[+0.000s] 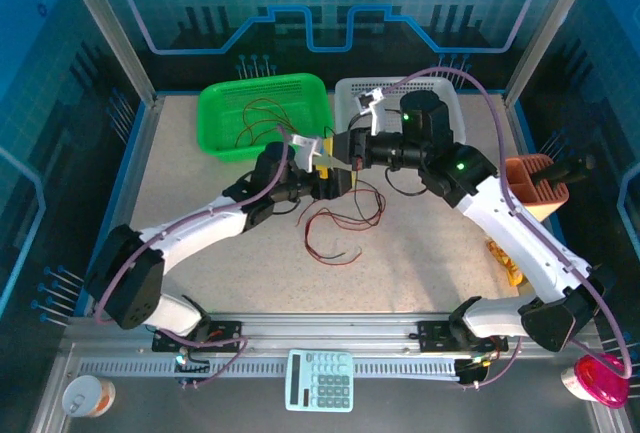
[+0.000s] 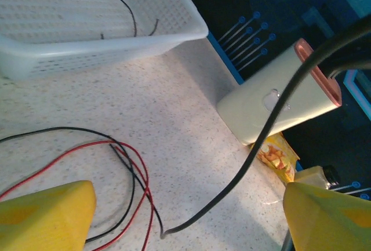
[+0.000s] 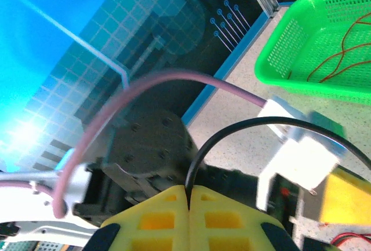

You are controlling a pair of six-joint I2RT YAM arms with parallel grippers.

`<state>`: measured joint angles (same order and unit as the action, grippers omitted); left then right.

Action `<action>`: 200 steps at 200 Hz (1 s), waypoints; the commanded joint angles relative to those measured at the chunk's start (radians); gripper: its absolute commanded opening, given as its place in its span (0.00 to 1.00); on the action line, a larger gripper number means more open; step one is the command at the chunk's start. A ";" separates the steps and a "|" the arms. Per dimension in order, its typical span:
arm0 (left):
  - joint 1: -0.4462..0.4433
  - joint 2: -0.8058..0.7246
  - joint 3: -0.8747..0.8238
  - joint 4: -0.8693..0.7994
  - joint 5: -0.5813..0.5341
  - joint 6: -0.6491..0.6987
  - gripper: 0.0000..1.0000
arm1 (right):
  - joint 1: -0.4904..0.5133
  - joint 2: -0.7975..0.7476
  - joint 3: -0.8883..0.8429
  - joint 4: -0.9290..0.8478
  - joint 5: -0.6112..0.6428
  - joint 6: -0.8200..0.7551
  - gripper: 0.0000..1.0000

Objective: Untangle the cables

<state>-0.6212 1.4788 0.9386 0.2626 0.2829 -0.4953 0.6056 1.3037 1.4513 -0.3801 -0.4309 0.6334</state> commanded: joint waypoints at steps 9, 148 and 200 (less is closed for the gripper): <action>-0.035 0.050 0.049 0.073 0.017 0.013 0.75 | -0.019 -0.007 0.115 0.067 -0.043 0.051 0.00; -0.045 -0.013 0.028 0.034 -0.031 0.036 0.73 | -0.108 0.166 0.637 0.007 0.008 -0.012 0.00; -0.041 -0.148 -0.008 -0.053 -0.113 0.089 0.89 | -0.184 0.234 0.686 -0.019 0.177 -0.106 0.00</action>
<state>-0.6613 1.4090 0.9554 0.2569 0.2306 -0.4583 0.4747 1.5017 2.0869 -0.3908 -0.3492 0.5854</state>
